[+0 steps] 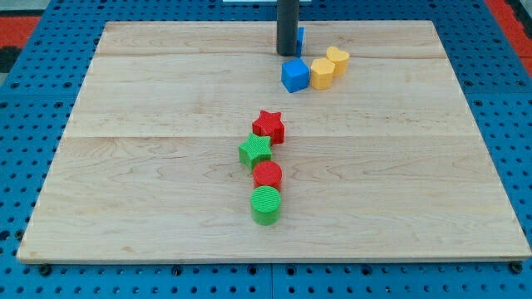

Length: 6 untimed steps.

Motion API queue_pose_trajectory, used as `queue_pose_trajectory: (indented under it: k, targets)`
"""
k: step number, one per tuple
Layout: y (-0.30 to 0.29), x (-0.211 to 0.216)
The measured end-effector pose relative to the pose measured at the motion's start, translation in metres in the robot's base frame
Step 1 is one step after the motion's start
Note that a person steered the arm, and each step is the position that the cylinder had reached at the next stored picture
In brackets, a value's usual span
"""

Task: Push the blue triangle diagonally above the yellow heart

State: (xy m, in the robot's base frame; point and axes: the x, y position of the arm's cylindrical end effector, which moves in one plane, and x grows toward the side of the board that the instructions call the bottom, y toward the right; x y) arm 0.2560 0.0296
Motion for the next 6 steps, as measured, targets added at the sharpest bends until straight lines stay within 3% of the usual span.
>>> queue_pose_trajectory:
  k: [1,2,4,5,6]
  targets:
    - [-0.039,-0.012]
    - [-0.033,-0.023]
    - [0.083,-0.019]
    - [0.087,-0.005]
    - [0.128,0.015]
